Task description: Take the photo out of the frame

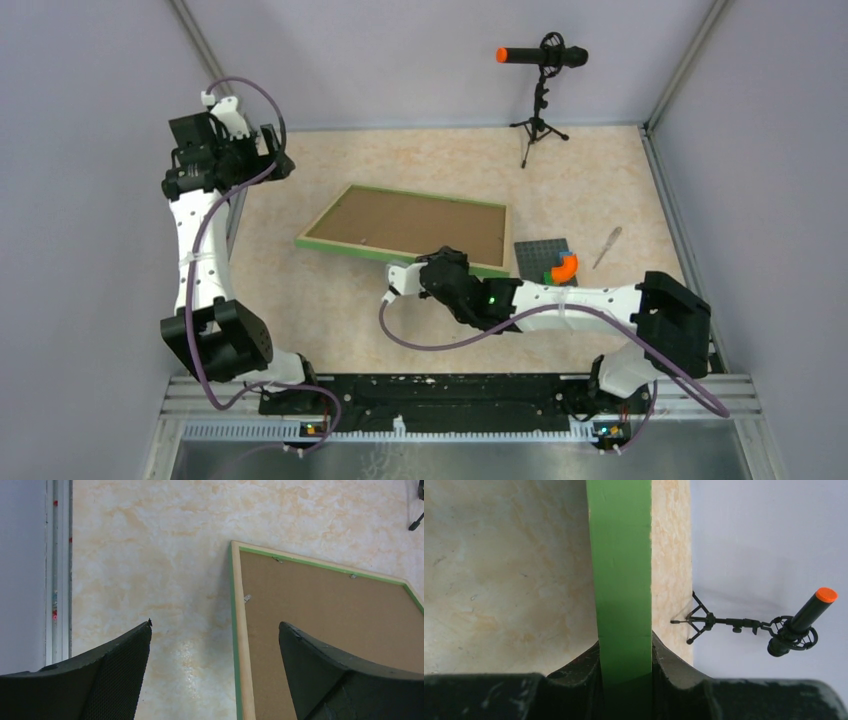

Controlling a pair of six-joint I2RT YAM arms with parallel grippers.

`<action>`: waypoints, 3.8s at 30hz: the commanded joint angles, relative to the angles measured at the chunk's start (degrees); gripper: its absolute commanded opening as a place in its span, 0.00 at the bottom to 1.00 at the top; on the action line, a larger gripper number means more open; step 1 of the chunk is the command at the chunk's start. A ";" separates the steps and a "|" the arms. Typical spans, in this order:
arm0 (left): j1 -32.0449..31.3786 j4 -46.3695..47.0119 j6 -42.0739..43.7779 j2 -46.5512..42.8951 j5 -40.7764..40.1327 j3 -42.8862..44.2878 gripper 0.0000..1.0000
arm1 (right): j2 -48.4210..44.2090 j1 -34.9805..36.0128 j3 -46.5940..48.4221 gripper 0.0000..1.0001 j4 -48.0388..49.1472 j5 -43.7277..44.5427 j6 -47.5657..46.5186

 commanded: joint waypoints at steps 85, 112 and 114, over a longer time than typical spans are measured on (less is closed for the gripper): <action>-1.36 -12.44 50.57 -8.69 3.30 -37.87 0.99 | 30.99 -41.97 38.33 0.86 -22.96 -57.63 30.71; -6.06 6.22 35.90 8.47 -0.96 -35.70 0.94 | 38.32 -44.25 39.23 0.75 -31.86 -66.98 32.03; -6.07 7.35 33.69 10.99 -0.69 -33.10 0.93 | 36.11 -44.27 36.46 0.74 -31.87 -68.05 32.98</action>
